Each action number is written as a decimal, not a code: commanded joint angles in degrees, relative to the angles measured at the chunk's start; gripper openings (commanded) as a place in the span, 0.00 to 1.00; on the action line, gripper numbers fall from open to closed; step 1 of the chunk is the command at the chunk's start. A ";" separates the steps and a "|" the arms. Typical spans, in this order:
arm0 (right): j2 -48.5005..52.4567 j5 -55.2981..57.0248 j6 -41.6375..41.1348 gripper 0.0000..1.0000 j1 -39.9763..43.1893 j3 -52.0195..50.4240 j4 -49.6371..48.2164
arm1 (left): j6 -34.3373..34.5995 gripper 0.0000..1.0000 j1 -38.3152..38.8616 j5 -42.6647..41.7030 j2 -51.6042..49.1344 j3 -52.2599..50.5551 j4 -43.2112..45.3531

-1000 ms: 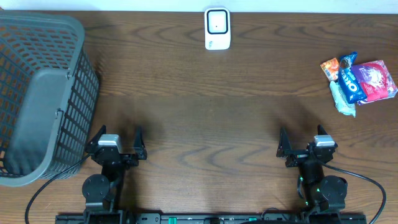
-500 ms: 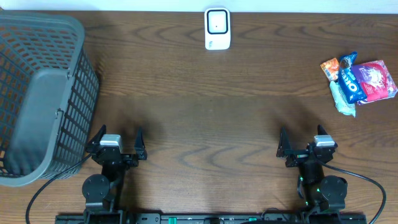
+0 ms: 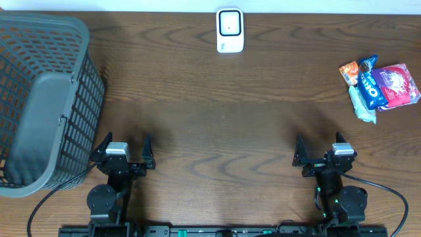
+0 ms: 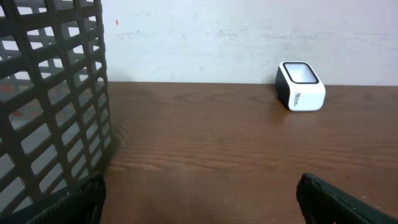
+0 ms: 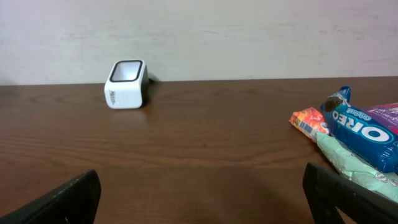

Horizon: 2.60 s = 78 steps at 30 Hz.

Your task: Scan the item barcode

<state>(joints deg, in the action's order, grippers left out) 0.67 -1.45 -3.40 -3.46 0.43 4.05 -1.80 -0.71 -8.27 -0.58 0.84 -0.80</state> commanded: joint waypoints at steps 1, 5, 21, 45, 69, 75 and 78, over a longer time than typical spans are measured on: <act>-0.35 0.50 0.48 0.99 -0.33 -0.11 0.26 | -0.96 0.98 -0.24 -2.23 0.35 -0.61 -2.36; -0.35 0.50 0.48 0.99 -0.33 -0.11 0.26 | -0.96 0.98 -0.24 -2.23 0.35 -0.61 -2.36; -0.37 0.94 4.48 0.99 1.62 -0.11 0.44 | -0.96 0.98 -0.24 -2.23 0.35 -0.61 -2.36; -0.35 0.92 6.47 0.99 1.60 -0.11 0.28 | -0.96 0.98 -0.24 -2.23 0.35 -0.61 -2.36; -0.35 0.92 6.47 0.99 1.62 -0.11 0.28 | -0.96 0.98 -0.24 -2.23 0.35 -0.61 -2.36; -0.35 0.92 6.47 0.99 1.60 -0.11 0.28 | -0.96 0.98 -0.24 -2.23 0.35 -0.61 -2.36; -0.35 0.94 6.47 0.99 1.62 -0.11 0.28 | -0.96 0.98 -0.24 -2.23 0.35 -0.61 -2.36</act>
<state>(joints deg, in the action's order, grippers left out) 0.67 -1.04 2.20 -2.24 0.43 4.08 -1.80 -0.71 -8.27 -0.58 0.84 -0.82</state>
